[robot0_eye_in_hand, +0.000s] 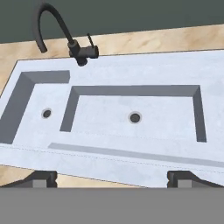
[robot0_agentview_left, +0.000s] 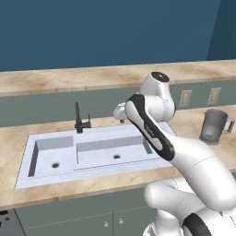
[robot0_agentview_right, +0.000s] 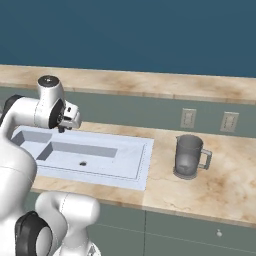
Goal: Turn on the sink faucet and place the jug under the water for a few seconds to fill it up.
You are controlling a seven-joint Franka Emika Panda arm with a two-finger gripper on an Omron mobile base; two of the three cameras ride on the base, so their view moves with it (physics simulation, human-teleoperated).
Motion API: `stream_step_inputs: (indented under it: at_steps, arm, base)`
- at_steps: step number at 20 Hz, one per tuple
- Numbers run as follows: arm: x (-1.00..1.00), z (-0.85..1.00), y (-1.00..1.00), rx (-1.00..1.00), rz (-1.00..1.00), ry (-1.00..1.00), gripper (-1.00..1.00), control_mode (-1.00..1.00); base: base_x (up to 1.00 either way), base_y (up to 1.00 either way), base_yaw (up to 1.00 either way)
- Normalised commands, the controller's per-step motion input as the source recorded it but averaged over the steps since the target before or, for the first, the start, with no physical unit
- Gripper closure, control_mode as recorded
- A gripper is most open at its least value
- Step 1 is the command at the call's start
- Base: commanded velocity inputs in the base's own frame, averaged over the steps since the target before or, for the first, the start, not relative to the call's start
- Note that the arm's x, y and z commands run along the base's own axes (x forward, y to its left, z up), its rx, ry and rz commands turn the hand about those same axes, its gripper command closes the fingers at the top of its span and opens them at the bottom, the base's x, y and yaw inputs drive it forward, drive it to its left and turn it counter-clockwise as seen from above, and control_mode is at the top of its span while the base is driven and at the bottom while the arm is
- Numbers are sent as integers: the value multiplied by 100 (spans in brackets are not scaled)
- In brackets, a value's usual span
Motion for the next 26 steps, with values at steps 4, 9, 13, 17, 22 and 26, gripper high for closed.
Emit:
stream_step_inputs:
  at_steps: [4, 9, 13, 17, 22, 26]
  arm:
    - [0, 0, 4, 0, 0, 0, -100, -100]
    - [20, -6, 28, 0, 0, 0, -100, -100]
    - [36, -12, 35, 0, 0, 0, -100, -100]
    - [48, -14, 20, 0, 0, 0, -100, -100]
    - [43, -14, 14, 0, 0, 0, -100, -100]
    - [28, -23, 5, 0, 0, 0, -100, -100]
  base:
    - [0, 0, 0]
    - [0, 0, 0]
    - [0, 0, 0]
    - [0, 0, 0]
    - [0, 0, 0]
    - [0, 0, 0]
